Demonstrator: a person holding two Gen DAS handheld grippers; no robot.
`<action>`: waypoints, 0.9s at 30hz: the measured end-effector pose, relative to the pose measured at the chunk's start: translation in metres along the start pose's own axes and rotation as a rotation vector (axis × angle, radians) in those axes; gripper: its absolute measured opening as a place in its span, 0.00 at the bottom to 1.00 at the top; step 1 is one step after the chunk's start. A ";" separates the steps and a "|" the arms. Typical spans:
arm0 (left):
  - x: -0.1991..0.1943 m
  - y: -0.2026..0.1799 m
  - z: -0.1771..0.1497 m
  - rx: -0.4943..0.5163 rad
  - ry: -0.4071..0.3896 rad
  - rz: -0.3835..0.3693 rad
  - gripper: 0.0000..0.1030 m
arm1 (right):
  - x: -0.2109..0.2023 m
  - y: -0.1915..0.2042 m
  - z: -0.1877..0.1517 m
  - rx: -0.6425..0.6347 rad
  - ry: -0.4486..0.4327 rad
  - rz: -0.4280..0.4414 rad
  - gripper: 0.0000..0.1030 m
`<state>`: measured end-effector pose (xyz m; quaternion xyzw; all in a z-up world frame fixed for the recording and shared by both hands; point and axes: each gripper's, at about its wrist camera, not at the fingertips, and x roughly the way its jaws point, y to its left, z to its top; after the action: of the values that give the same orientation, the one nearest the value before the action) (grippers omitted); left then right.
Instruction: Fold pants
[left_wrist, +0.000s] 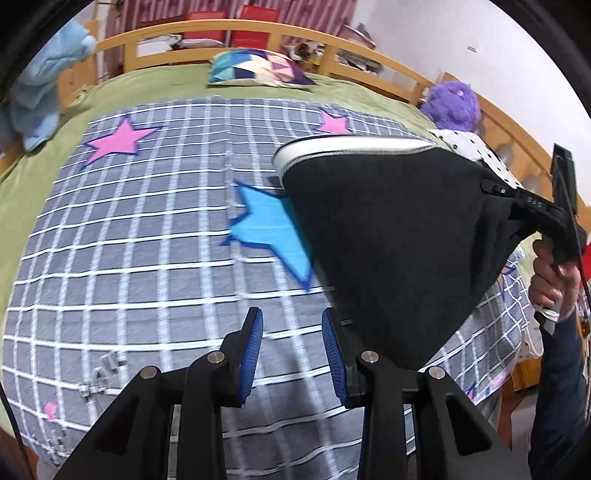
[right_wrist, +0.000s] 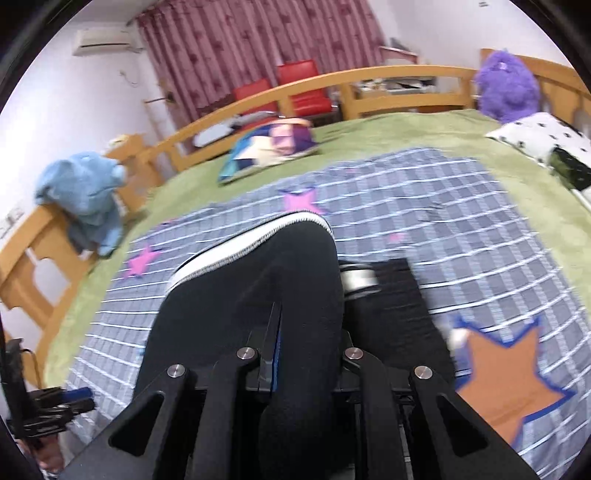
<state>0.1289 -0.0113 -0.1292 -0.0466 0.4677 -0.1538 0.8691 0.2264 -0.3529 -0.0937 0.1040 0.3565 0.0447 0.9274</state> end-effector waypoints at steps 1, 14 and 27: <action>0.004 -0.008 0.002 0.008 0.010 -0.015 0.30 | 0.001 -0.013 0.002 0.005 0.004 -0.022 0.14; 0.025 -0.074 0.020 0.043 0.014 -0.159 0.32 | -0.004 -0.084 -0.026 0.070 -0.001 -0.095 0.24; 0.060 -0.102 -0.009 0.170 0.076 -0.090 0.39 | 0.004 -0.107 -0.068 0.040 0.081 -0.100 0.45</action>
<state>0.1298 -0.1262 -0.1587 0.0124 0.4832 -0.2334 0.8437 0.1853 -0.4458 -0.1696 0.1026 0.3994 -0.0045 0.9110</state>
